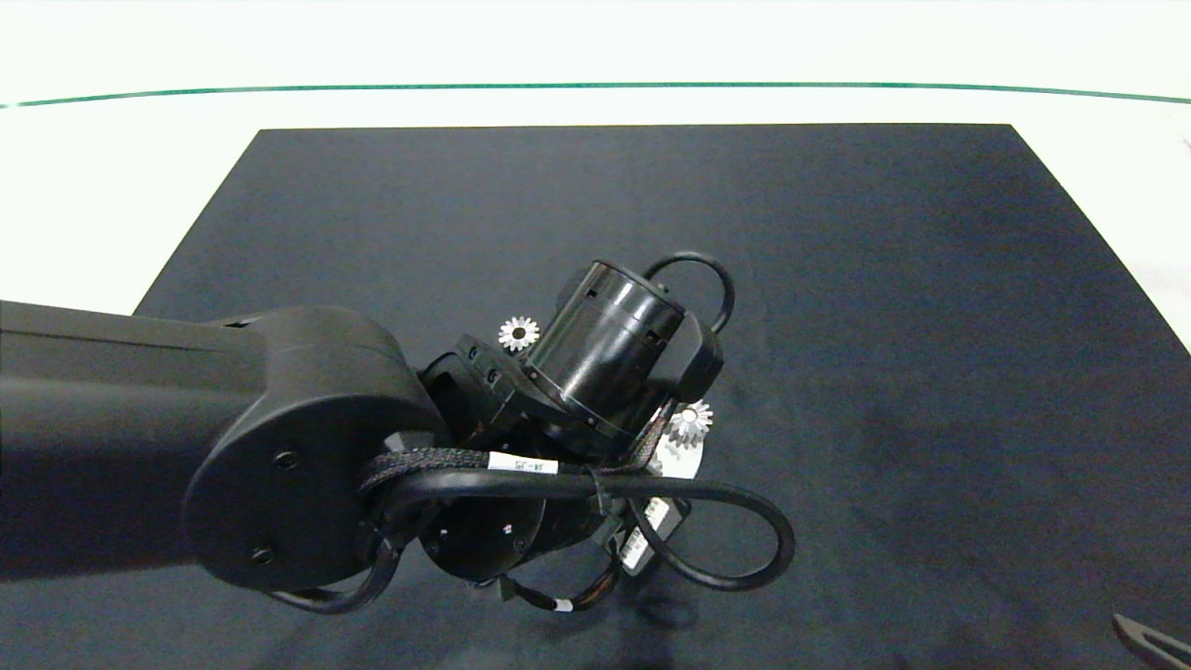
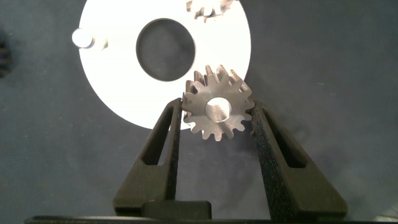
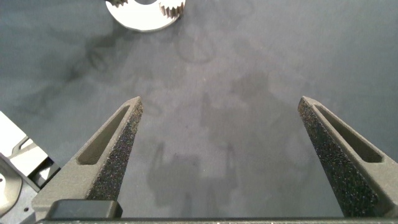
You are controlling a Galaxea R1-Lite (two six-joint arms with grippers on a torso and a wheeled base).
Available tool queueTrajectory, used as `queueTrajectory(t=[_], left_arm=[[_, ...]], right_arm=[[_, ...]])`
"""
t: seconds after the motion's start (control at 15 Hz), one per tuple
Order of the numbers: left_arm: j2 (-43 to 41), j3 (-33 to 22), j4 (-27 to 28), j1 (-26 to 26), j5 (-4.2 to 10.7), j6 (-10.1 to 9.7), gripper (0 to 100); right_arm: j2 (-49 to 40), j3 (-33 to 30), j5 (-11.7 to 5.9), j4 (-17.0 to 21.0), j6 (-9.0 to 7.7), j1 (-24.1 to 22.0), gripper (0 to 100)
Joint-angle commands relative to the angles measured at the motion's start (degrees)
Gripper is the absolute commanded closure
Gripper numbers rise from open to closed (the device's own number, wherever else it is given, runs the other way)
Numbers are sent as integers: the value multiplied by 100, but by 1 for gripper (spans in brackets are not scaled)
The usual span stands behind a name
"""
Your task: Install three planetary gears onto the carrier pins
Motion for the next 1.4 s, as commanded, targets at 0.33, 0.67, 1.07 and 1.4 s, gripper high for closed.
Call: queueTrajectory(t=[0.33, 0.67, 1.07, 1.4], left_arm=[[-19, 162, 21, 133, 12, -1, 99], [-212, 259, 21, 142, 12, -1, 99], [-229, 338, 12, 195, 30, -1, 99], [-203, 593, -32, 186, 443, -45, 99]], right_arm=[[-68, -11, -6, 8, -11, 1, 0], [-68, -11, 3, 8, -11, 1, 0], [-86, -11, 3, 8, -11, 1, 0], [-77, -2, 3, 17, -11, 1, 0]])
